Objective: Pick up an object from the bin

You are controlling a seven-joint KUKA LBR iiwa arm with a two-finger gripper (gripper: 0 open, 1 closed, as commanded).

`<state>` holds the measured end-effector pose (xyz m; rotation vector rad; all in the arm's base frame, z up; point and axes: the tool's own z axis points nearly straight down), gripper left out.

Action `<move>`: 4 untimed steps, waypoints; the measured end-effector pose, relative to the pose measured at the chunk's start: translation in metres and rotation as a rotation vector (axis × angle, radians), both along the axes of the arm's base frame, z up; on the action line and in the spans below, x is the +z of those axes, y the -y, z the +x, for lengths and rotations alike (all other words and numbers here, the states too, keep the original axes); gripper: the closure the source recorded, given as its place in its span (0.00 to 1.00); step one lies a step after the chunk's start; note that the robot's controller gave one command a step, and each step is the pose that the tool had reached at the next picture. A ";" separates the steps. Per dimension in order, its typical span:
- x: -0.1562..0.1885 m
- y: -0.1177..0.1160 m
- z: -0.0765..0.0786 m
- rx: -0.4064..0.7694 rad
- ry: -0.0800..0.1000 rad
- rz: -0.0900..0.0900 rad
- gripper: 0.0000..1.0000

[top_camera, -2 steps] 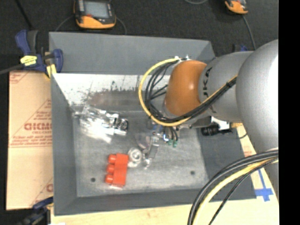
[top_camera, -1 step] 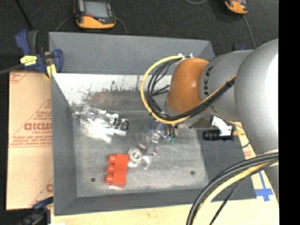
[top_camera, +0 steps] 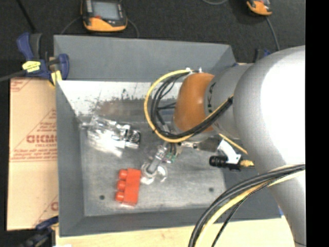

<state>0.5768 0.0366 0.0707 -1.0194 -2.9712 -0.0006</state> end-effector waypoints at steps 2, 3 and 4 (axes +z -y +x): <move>0.005 0.000 -0.003 -0.235 0.006 0.004 1.00; 0.019 0.001 -0.001 -0.225 0.006 0.000 1.00; 0.034 0.002 0.000 -0.219 0.005 0.000 1.00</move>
Offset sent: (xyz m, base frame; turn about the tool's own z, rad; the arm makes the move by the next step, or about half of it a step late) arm -0.0069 -0.0005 -0.0007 0.2442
